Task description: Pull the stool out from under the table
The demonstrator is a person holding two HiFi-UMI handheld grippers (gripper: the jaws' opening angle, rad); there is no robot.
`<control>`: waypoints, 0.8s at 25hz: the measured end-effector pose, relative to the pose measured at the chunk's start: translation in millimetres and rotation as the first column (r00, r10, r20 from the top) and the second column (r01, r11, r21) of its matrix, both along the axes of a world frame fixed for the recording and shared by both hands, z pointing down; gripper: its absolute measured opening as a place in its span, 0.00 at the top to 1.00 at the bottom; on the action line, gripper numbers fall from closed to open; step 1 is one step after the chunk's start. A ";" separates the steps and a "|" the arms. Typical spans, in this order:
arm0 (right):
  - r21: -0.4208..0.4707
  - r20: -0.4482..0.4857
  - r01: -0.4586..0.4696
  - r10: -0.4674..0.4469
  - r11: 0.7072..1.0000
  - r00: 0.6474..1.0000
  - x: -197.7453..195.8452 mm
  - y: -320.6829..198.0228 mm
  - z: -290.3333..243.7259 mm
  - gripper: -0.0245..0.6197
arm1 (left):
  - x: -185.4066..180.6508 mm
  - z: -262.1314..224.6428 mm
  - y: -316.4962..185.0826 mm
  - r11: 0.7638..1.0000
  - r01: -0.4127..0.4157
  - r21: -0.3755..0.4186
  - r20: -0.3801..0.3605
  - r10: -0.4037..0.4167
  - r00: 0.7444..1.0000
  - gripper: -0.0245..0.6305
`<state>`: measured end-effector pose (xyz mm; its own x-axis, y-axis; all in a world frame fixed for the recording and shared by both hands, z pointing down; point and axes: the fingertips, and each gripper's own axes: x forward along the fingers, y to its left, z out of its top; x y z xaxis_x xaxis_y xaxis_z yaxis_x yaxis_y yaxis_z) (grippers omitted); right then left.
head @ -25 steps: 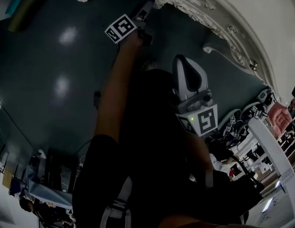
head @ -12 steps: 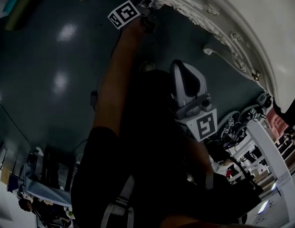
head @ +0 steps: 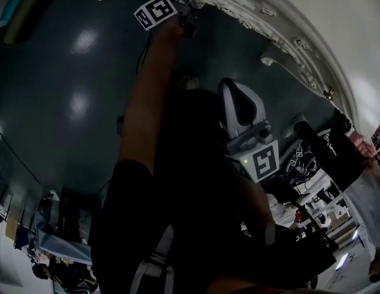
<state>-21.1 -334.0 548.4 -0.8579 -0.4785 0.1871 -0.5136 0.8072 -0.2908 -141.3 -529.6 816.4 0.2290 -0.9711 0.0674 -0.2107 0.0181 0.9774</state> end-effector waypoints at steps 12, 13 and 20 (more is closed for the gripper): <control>-0.051 -0.013 -0.019 0.018 0.999 1.000 8.5 3.1 2.2 0.96 | 1.1 15.0 24.9 1.000 -0.004 -0.019 0.007 0.004 1.000 0.22; -0.054 -0.014 -0.021 0.021 0.998 1.000 9.1 2.9 2.5 0.96 | 3.8 16.8 29.2 1.000 -0.013 -0.019 0.005 0.013 1.000 0.22; -0.076 -0.048 -0.031 0.028 0.997 0.998 10.9 11.6 3.3 0.96 | 37.5 26.7 67.0 0.995 -0.092 -0.024 -0.019 0.092 0.996 0.22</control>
